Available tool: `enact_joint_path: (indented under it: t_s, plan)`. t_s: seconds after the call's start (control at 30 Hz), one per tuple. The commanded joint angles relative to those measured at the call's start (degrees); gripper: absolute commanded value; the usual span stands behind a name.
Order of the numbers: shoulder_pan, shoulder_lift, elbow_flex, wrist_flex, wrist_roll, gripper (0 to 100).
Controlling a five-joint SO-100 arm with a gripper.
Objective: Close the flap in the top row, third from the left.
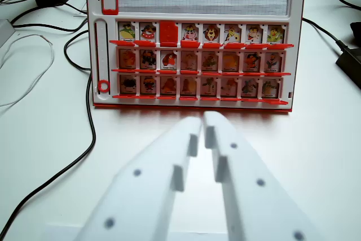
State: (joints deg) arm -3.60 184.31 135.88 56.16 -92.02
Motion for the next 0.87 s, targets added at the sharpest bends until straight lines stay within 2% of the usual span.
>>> enact_joint_path:
  t_s: [0.0, 0.23, 0.83]
  plan:
    - [-0.35, 3.08, -1.23, 4.13, 0.53, 0]
    - [0.09, 3.08, -0.79, 5.89, 1.05, 0]
    - [-0.62, 3.16, 2.99, 4.22, 0.53, 0]
